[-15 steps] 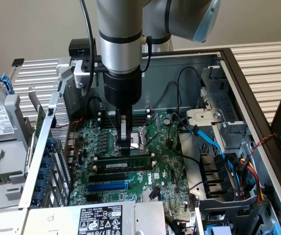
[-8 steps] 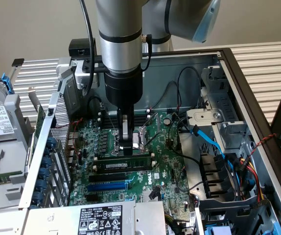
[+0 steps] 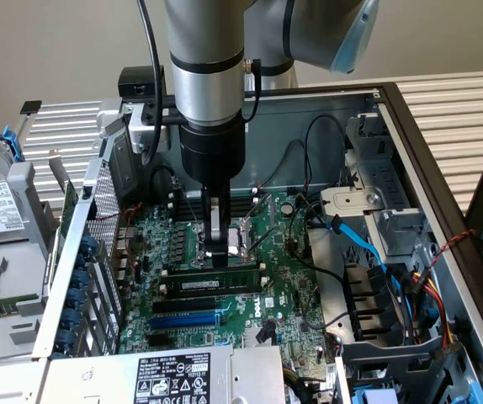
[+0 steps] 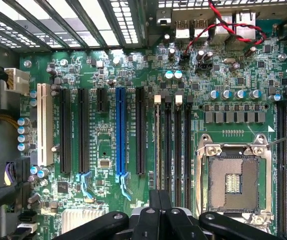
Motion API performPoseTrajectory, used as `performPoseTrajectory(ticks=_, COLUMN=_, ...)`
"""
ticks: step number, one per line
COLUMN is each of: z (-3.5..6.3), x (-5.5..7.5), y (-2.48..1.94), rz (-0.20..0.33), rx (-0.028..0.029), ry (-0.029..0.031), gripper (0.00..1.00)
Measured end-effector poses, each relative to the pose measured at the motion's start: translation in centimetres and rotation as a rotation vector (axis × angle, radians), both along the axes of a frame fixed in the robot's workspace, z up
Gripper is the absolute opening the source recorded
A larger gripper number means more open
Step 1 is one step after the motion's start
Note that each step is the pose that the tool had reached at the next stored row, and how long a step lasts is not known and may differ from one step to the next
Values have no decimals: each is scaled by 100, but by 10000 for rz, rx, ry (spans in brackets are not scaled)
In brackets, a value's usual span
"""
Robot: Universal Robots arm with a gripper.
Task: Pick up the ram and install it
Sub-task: 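Press down the ram until it locks into place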
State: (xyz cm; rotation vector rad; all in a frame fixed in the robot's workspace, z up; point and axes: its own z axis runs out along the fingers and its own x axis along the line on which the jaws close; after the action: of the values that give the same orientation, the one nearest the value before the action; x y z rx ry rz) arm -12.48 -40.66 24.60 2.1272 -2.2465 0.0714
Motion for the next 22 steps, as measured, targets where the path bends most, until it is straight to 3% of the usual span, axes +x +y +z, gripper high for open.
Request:
performPoseTrajectory(ticks=12, z=-6, x=-44, y=1, rz=1, rx=0, ry=1, gripper=10)
performPoseTrajectory(ticks=22, z=-89, x=-44, y=2, rz=0, rx=-1, ry=1, gripper=10)
